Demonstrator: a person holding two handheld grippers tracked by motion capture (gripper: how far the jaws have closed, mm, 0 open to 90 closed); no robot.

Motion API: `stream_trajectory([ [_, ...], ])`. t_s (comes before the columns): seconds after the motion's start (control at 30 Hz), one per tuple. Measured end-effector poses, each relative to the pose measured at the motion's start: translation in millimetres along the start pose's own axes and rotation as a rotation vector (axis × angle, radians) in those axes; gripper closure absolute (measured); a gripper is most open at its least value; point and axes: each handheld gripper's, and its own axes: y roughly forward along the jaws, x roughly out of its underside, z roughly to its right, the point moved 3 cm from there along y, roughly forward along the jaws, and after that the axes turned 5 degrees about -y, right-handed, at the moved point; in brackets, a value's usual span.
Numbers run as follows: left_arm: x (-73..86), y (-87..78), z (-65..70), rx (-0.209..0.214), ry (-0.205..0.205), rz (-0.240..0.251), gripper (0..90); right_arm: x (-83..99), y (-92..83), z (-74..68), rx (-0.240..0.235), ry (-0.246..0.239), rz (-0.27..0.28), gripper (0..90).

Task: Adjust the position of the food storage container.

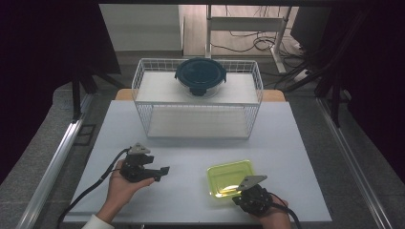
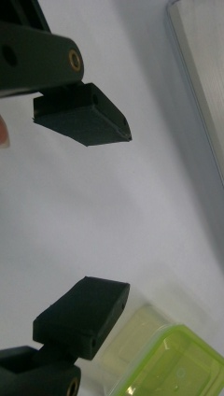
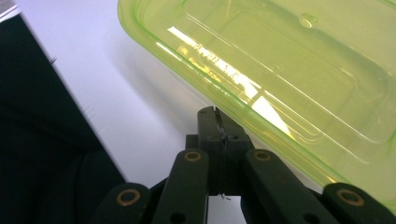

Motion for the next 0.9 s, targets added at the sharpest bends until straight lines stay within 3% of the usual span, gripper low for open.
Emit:
stream_trajectory([
  [0.17,0.1,0.0,0.1,0.001,0.0,0.0,23.3,-8.6,6.7,2.9,0.015,0.023,0.017,89.1],
  [0.33,-0.4,-1.9,-0.8,-0.003,-0.001,0.005,23.3,-11.3,6.0,0.3,0.011,0.007,0.027,89.1],
  [0.63,-0.8,-3.2,-1.1,-0.003,-0.007,0.009,23.2,-4.9,-19.5,-8.2,0.004,0.009,0.077,89.1],
  [0.77,-1.5,-5.4,-2.1,-0.006,-0.01,0.016,23.3,-0.3,-43.6,3.9,0.047,0.057,0.138,89.2],
  [0.9,-1.6,-5.9,-2.8,-0.008,-0.011,0.017,23.3,8.9,-65.0,27.4,0.134,0.127,0.197,89.1],
])
